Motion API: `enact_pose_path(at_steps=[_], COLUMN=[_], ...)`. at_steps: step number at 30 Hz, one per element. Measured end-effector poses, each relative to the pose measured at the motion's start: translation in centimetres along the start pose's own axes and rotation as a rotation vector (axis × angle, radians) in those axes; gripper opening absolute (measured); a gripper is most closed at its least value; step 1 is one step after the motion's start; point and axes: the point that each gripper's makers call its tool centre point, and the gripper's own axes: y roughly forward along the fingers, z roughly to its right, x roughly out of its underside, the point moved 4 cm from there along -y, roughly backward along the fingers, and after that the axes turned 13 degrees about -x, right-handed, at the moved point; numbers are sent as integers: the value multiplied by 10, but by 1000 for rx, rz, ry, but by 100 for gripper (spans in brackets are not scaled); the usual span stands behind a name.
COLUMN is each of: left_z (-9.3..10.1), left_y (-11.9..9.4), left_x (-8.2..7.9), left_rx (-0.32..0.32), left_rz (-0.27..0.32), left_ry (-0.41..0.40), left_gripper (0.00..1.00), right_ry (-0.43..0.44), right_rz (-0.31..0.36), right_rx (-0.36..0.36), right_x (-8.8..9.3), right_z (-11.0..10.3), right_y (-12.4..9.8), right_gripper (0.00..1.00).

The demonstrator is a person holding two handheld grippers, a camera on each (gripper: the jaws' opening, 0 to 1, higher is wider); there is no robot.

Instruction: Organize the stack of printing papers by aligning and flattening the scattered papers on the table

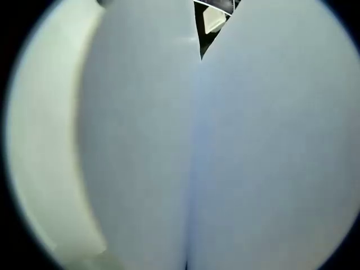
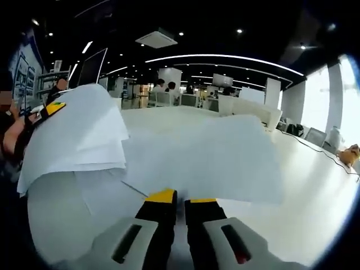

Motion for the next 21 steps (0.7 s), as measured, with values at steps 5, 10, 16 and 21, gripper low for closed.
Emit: enact_pose_path(at_steps=[5, 10, 16, 21], left_z=[0, 0, -1, -1], left_y=[0, 0, 0, 0], left_x=[0, 0, 0, 0], left_rx=[-2, -2, -2, -2], left_rz=[-1, 0, 0, 0], left_ry=[-1, 0, 1, 1], left_gripper=[6, 6, 6, 6], right_ry=[3, 33, 57, 96], right_rz=[-5, 20, 79, 136], right_rx=[9, 7, 7, -6], right_x=[0, -2, -8, -14], right_z=[2, 3, 3, 3], right_y=[-3, -6, -13, -18], right_gripper=[0, 0, 0, 0])
